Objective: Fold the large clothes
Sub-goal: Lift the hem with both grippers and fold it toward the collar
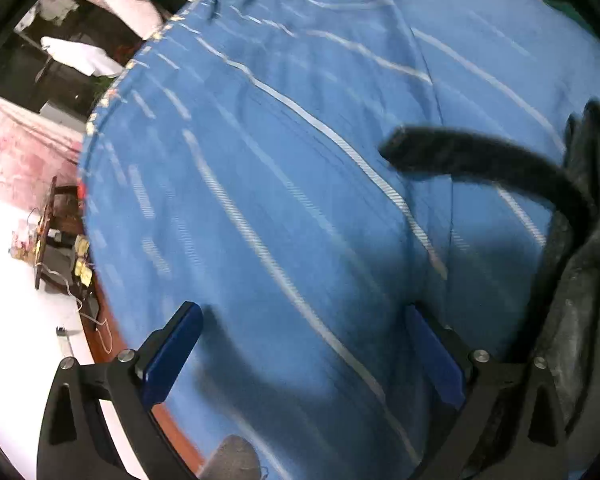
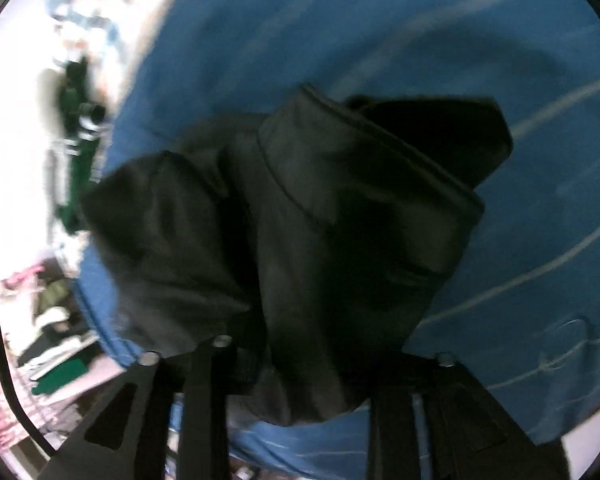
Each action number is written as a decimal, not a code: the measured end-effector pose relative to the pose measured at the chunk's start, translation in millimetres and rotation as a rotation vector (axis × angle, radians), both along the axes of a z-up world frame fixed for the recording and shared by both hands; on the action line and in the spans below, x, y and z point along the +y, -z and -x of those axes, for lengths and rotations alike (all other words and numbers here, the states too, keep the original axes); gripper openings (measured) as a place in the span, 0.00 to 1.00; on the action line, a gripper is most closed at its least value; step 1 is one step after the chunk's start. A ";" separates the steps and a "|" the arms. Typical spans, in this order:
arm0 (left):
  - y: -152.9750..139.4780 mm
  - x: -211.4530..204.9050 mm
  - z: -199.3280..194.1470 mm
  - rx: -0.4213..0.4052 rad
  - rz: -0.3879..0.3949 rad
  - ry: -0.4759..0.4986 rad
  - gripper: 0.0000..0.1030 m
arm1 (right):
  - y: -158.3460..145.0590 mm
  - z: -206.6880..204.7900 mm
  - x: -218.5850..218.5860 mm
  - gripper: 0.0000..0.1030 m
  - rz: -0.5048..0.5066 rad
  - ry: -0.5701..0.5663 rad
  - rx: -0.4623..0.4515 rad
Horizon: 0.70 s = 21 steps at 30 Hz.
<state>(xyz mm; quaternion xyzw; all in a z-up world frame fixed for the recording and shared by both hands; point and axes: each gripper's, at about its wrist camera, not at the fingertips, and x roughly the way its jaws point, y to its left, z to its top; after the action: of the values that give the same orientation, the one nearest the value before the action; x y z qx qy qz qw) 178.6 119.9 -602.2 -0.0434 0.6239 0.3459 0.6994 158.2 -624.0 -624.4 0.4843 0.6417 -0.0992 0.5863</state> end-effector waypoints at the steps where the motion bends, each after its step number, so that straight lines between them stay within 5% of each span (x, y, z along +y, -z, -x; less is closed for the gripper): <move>1: 0.1 1.8 -1.2 -0.027 0.000 -0.003 1.00 | 3.5 5.1 -8.3 0.36 -0.021 0.021 -0.012; 4: 0.4 3.8 -6.5 -0.073 -0.013 0.025 1.00 | -11.8 11.4 -18.7 0.43 0.009 0.028 -0.075; 7: -1.6 6.5 -7.5 -0.099 0.014 0.015 1.00 | -52.4 26.3 -27.4 0.81 0.133 -0.034 -0.131; 9: -2.3 10.8 -11.7 -0.078 0.038 0.005 1.00 | -77.8 19.9 -19.1 0.81 0.217 -0.149 -0.125; 15: -49.5 -6.3 -23.9 -0.089 -0.062 -0.024 1.00 | -116.4 -64.2 58.7 0.47 0.319 -0.532 -0.235; 18: -78.7 -29.4 -38.5 -0.133 -0.081 0.011 1.00 | -103.1 -124.4 109.2 0.36 0.331 -0.617 -0.299; 21: -95.6 -58.9 -57.3 -0.141 -0.092 0.072 1.00 | -53.7 -168.5 130.5 0.30 0.363 -0.659 -0.208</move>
<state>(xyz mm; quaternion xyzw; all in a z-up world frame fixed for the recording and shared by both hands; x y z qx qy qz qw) 235.9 61.0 -506.6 -0.0130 0.5579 0.3448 0.7548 326.6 -493.5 -570.7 0.1481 0.6719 0.0323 0.7249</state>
